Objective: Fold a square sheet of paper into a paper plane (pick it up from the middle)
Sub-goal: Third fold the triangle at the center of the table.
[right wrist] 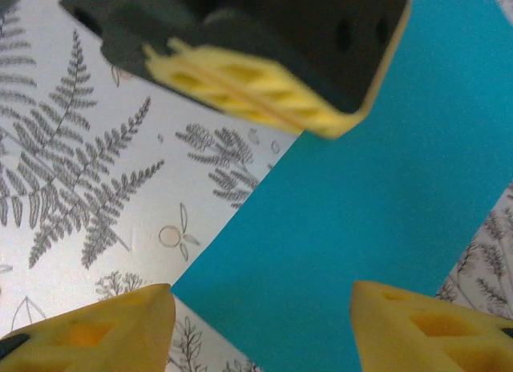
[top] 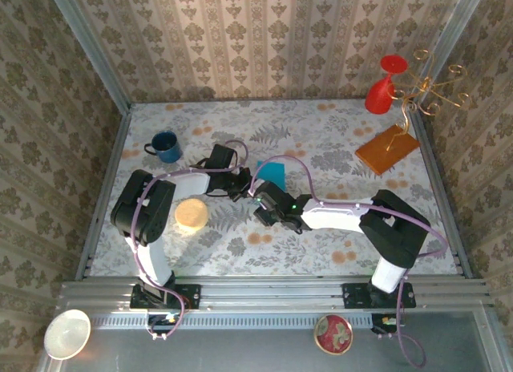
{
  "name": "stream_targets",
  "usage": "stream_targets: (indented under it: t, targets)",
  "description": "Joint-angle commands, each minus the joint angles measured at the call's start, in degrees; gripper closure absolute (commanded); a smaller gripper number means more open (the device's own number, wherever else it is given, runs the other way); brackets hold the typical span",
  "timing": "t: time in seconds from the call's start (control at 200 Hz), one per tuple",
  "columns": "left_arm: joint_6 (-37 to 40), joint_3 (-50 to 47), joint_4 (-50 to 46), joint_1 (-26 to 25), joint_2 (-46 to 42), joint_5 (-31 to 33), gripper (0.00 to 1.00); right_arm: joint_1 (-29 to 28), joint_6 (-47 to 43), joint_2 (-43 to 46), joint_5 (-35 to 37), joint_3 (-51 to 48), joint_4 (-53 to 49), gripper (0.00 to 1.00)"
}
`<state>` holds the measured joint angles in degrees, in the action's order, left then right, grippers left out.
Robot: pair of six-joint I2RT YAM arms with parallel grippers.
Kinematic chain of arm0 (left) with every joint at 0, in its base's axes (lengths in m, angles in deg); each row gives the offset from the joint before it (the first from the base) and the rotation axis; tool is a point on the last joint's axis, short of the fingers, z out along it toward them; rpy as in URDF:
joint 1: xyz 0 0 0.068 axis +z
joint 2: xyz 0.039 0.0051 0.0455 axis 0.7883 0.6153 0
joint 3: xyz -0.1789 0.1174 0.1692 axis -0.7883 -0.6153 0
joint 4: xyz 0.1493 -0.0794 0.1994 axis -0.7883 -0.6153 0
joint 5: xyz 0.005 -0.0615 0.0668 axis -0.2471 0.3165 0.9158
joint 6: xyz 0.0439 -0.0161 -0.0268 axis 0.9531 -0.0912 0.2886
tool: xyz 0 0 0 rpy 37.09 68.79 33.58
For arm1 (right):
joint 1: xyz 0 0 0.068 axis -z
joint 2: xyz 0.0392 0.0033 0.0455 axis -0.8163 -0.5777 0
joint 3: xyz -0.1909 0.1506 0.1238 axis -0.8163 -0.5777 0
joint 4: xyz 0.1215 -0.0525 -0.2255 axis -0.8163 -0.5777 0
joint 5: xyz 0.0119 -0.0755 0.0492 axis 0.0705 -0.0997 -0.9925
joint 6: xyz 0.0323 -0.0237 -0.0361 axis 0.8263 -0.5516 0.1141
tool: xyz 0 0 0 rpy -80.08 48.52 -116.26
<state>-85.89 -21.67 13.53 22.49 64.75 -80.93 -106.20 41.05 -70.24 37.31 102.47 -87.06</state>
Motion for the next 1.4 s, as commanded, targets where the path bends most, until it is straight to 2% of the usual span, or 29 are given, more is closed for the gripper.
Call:
stream_targets:
  t: [0.0,0.275,0.635,0.865,0.96,1.045,1.195,1.39]
  targets:
    - [-0.5,0.3,-1.8,0.0,-1.9,-0.3,1.0,0.0,-2.9,2.7,2.9,-1.7,3.0,0.43]
    - [-0.4,0.0,-1.9,0.0,-1.8,-0.4,1.0,0.1,-3.7,4.1,3.0,-3.1,3.5,0.62]
    - [-0.6,-0.1,-1.8,0.0,-2.1,-0.4,1.0,0.2,-3.8,2.0,2.0,-2.0,2.9,0.73]
    - [-0.7,-0.2,-2.2,0.2,-2.6,-0.4,0.98,0.9,-3.4,2.6,-0.1,-2.2,2.3,0.87]
    - [-0.3,-0.7,-2.7,0.8,-3.4,-0.4,0.9,2.3,-2.5,4.0,-4.9,-2.9,2.1,0.93]
    - [0.3,-1.7,-3.4,2.2,-4.9,2.5,0.8,4.4,-0.8,5.5,-13.7,-3.9,2.1,0.95]
    - [2.3,-3.4,-3.7,5.3,-9.1,4.5,0.71,8.0,3.3,7.5,-28.2,-6.4,4.7,0.96]
    - [4.8,-1.1,-3.7,4.5,-10.7,4.3,0.68,10.1,8.1,7.9,-38.2,-8.7,8.5,0.98]
